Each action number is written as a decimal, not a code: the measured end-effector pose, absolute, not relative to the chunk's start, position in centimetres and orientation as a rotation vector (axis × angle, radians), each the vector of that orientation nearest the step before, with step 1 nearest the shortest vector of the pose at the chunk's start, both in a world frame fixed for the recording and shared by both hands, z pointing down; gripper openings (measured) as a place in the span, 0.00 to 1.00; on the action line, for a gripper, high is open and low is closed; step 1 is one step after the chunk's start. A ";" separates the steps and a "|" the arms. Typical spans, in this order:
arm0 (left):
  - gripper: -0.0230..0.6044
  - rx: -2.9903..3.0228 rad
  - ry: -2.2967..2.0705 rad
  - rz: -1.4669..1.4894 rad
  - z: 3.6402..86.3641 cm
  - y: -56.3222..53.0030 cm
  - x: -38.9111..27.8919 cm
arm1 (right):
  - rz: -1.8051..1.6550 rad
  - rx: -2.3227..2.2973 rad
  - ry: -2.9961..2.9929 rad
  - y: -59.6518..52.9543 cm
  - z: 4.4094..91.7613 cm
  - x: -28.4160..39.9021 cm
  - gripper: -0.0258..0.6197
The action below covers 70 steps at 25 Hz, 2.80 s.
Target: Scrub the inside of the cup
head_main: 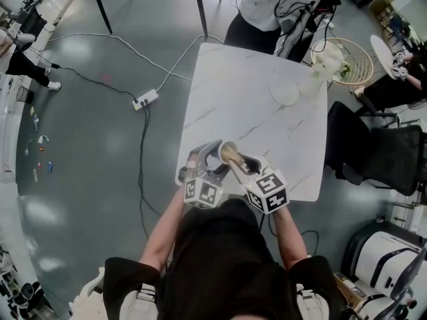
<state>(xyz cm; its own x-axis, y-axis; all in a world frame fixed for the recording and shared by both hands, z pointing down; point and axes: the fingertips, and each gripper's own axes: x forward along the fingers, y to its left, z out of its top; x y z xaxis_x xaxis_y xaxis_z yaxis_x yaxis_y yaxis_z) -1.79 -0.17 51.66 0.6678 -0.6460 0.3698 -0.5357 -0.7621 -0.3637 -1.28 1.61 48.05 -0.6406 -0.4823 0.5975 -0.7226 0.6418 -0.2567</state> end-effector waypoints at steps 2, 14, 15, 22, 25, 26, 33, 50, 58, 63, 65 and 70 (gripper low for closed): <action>0.54 -2.676 0.965 -0.702 51.6 -0.3 -2.1 | 0.654 0.933 -2.400 1.8 47.8 -1.6 0.20; 0.54 -2.679 0.972 -0.713 51.7 0.1 -2.2 | 0.635 0.943 -2.388 1.6 48.0 -0.3 0.20; 0.54 -2.676 0.970 -0.712 51.7 0.1 -2.2 | 0.631 0.944 -2.391 1.6 47.9 -0.4 0.20; 0.54 -2.673 0.985 -0.701 51.4 0.0 -2.2 | 0.603 0.914 -2.438 2.2 47.0 -1.3 0.20; 0.54 -2.676 0.991 -0.703 51.4 0.1 -2.4 | 0.594 0.889 -2.448 2.7 47.1 -1.4 0.20; 0.54 -2.678 0.992 -0.704 51.3 0.2 -2.4 | 0.593 0.887 -2.446 2.9 47.1 -1.3 0.20; 0.54 -2.694 0.998 -0.688 50.8 0.6 -1.8 | 0.592 0.932 -2.425 2.3 47.4 0.3 0.20; 0.54 -2.744 0.990 -0.657 51.3 0.6 -0.4 | 0.597 0.967 -2.413 2.9 47.7 1.5 0.20; 0.54 -2.843 1.081 -0.579 52.6 -0.9 -0.3 | 0.598 1.092 -2.451 1.7 47.1 3.9 0.20; 0.54 -2.866 1.143 -0.507 52.9 -2.3 -0.4 | 0.610 1.212 -2.470 0.5 47.3 5.5 0.20; 0.54 -2.877 1.157 -0.467 52.7 -2.9 -0.3 | 0.606 1.266 -2.472 -0.3 47.5 6.2 0.20; 0.54 -2.909 1.236 -0.390 53.0 -4.7 -0.7 | 0.641 1.347 -2.430 -1.9 49.3 7.8 0.20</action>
<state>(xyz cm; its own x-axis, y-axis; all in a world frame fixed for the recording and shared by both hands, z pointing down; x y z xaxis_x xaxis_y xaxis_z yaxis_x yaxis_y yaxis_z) -0.70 -4.68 52.97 0.6690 -0.7033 0.2404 -0.7139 -0.6980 -0.0557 7.77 -1.93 49.29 -0.5213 -0.7241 0.4516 -0.8526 0.4640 -0.2403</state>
